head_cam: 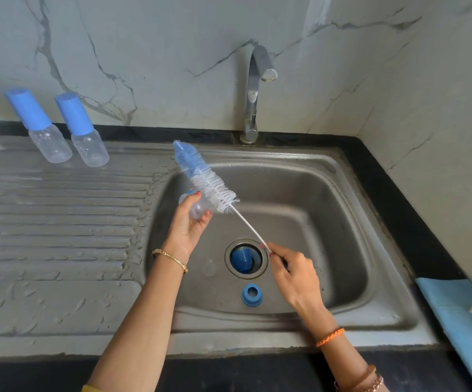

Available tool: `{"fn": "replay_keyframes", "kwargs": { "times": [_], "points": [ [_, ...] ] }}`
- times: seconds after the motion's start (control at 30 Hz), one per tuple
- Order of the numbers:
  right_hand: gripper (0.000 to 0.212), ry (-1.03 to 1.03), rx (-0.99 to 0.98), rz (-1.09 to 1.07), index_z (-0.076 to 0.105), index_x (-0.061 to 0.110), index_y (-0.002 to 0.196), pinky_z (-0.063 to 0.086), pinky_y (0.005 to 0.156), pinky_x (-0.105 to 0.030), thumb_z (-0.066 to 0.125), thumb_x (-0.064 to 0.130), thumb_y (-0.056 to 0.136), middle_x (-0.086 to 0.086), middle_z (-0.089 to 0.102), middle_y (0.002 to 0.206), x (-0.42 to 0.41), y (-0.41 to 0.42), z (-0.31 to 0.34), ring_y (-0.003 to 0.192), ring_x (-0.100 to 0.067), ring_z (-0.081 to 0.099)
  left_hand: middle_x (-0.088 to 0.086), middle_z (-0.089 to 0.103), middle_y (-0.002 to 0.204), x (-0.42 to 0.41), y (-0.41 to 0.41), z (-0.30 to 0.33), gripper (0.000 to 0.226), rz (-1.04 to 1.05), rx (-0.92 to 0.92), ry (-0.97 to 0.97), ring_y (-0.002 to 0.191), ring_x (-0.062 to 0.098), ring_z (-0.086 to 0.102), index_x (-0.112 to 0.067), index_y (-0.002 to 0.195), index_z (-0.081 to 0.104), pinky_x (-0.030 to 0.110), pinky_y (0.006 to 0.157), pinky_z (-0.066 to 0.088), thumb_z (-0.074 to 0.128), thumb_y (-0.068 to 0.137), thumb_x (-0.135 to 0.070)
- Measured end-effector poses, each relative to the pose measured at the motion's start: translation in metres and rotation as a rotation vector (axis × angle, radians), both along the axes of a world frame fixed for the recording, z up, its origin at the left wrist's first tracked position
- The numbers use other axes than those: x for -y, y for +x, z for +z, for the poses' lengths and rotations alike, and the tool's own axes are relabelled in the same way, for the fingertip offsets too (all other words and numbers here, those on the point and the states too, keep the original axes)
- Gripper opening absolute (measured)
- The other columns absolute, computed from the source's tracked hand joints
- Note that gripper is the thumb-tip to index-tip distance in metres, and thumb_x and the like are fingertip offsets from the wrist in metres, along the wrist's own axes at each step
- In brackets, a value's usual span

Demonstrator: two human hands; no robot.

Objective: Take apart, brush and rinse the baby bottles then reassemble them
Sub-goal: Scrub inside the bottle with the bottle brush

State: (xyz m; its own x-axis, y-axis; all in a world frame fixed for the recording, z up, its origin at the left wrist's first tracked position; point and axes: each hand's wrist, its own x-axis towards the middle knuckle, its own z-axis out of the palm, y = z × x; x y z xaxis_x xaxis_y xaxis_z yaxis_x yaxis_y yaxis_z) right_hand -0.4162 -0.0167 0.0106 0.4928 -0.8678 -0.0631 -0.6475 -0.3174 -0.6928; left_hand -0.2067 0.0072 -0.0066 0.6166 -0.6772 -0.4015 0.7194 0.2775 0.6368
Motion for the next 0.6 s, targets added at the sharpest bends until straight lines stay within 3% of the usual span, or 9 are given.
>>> {"fn": "replay_keyframes", "kwargs": {
  "times": [0.03, 0.2, 0.4, 0.47, 0.6],
  "points": [
    [0.033, 0.036, 0.015, -0.005, 0.066, 0.032, 0.109, 0.033, 0.052, -0.022, 0.042, 0.016, 0.094, 0.007, 0.04, 0.049, 0.0, 0.001, -0.001, 0.05, -0.01, 0.039, 0.006, 0.054, 0.094, 0.001, -0.002, 0.002, 0.003, 0.0, 0.01, -0.006, 0.064, 0.011, 0.046, -0.015, 0.093, 0.054, 0.012, 0.039, 0.04, 0.053, 0.09, -0.015],
    [0.034, 0.089, 0.026, -0.063, 0.067, 0.032, 0.106, 0.032, 0.049, -0.024, 0.041, 0.015, 0.094, 0.009, 0.04, 0.047, -0.001, 0.001, -0.003, 0.048, -0.007, 0.039, 0.008, 0.058, 0.087, 0.0, -0.003, 0.005, 0.031, -0.045, 0.065, 0.06, 0.047, 0.006, 0.055, -0.013, 0.105, 0.053, 0.013, 0.038, 0.039, 0.047, 0.092, -0.04],
    [0.035, 0.097, 0.008, -0.082, 0.064, 0.034, 0.113, 0.033, 0.054, -0.026, 0.039, 0.018, 0.095, 0.011, 0.047, 0.059, -0.004, 0.006, -0.004, 0.058, -0.013, 0.045, 0.011, 0.059, 0.089, -0.001, -0.005, 0.003, 0.039, -0.071, 0.069, 0.133, 0.041, 0.004, 0.055, -0.013, 0.108, 0.052, 0.011, 0.036, 0.037, 0.042, 0.092, -0.047],
    [0.034, 0.069, -0.015, -0.06, 0.063, 0.034, 0.114, 0.033, 0.053, -0.025, 0.039, 0.019, 0.096, 0.012, 0.047, 0.059, -0.005, 0.008, -0.004, 0.059, -0.013, 0.045, 0.01, 0.06, 0.088, -0.002, -0.003, 0.002, 0.038, -0.051, 0.067, 0.137, 0.045, 0.006, 0.058, -0.014, 0.104, 0.054, 0.011, 0.038, 0.04, 0.043, 0.092, -0.048],
    [0.031, -0.035, -0.107, 0.059, 0.061, 0.035, 0.114, 0.032, 0.06, -0.03, 0.04, 0.022, 0.095, 0.008, 0.041, 0.051, -0.01, 0.003, -0.006, 0.064, -0.021, 0.045, 0.005, 0.063, 0.094, -0.003, 0.001, 0.0, 0.037, 0.036, 0.063, 0.103, 0.074, 0.013, 0.062, -0.014, 0.11, 0.054, 0.017, 0.051, 0.052, 0.047, 0.091, -0.045]
  ]
}}
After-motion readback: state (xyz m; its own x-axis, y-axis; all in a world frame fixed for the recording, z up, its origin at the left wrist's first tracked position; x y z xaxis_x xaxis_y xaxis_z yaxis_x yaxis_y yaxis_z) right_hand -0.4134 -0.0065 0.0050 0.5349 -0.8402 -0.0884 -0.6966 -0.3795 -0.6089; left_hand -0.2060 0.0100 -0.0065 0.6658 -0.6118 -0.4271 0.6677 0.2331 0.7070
